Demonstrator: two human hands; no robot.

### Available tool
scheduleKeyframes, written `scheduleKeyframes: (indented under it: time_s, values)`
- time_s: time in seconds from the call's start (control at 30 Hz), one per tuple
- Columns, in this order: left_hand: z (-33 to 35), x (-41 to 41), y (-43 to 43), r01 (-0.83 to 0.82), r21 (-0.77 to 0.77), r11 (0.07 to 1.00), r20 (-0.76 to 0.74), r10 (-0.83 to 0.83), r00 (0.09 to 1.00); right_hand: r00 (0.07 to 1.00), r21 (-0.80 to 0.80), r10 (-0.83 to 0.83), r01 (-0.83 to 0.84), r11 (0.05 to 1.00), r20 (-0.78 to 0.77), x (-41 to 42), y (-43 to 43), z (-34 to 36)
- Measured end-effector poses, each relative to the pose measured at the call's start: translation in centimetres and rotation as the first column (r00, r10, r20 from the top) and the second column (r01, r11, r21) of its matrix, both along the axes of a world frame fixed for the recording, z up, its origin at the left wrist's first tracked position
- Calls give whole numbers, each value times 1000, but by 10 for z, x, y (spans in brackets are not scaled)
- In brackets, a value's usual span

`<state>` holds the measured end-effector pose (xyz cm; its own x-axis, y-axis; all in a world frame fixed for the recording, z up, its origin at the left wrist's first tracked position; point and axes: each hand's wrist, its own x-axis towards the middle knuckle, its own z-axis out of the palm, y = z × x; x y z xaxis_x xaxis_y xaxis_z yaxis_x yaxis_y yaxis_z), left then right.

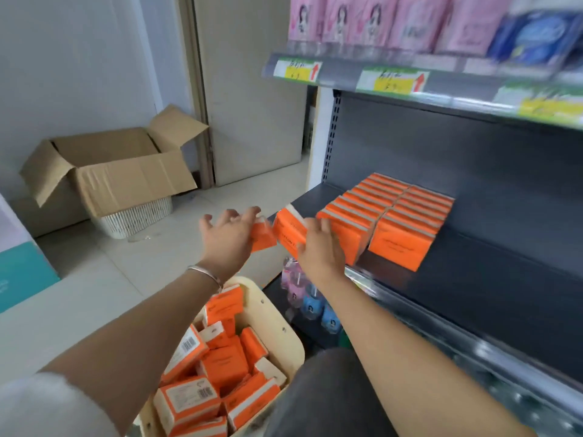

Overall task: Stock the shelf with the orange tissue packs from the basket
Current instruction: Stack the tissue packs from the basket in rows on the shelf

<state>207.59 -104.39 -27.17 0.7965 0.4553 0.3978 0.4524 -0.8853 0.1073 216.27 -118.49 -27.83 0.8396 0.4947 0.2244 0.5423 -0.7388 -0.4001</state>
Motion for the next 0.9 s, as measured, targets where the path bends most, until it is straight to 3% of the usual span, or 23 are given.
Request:
scheduleKeyframes:
  time_s: [0.13,0.33,0.47,0.6,0.73,0.9]
  values:
    - [29,18,-38,90,-4,996,64,-90,994,983,98,-95,81,992,155,15,-54,27]
    - [51,46,-95,241,39,970,81,-243,967,953,128,-224,201,971,206,45,-127,41]
    - [63,63,-114,328,-76,942,68,-323,944,951,16,-267,268,963,157,64,-166,33]
    - [62,75,-120,377,-105,920,7,-378,926,968,-154,-171,201,967,185,76,-174,12]
    - [59,82,-116,371,-53,927,-89,-375,923,956,-148,-149,191,970,253,87,-156,0]
    - [60,86,-106,357,-106,928,-107,-368,924,926,-176,-252,308,935,282,105,-137,-14]
